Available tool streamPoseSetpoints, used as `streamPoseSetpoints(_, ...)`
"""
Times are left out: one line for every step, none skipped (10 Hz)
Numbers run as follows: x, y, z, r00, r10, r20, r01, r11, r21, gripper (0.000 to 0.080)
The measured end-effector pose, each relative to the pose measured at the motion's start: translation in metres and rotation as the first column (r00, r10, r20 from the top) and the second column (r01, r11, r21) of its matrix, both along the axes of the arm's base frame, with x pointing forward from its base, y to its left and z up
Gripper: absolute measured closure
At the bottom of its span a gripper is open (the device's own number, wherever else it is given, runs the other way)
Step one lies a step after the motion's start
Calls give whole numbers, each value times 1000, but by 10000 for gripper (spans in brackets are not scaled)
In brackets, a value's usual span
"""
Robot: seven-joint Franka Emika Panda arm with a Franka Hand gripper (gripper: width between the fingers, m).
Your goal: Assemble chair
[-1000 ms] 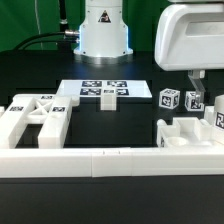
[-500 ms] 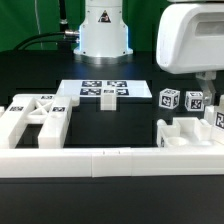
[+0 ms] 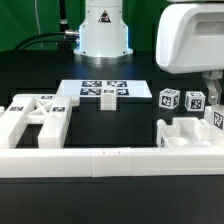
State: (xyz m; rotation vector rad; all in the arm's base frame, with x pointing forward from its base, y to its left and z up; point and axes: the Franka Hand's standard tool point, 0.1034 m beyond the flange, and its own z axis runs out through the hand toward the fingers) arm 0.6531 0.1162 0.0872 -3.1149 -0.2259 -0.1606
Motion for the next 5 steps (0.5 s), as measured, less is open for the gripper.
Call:
streamPoseSetpoints(-1,0,0,990,-142,-4,142,990,11,521)
streamPoseSetpoints(-2,-1,0,968,-249,-5,249,968,18,521)
streamPoseSetpoints(-1,-2,0,939,-345,-4,345,938,27,521)
streamPoseSetpoints(-1,-2,-1,900,-436,-6,436,899,35,521)
streamPoseSetpoints(-2,-2,-1,855,-519,-9,519,854,43,518)
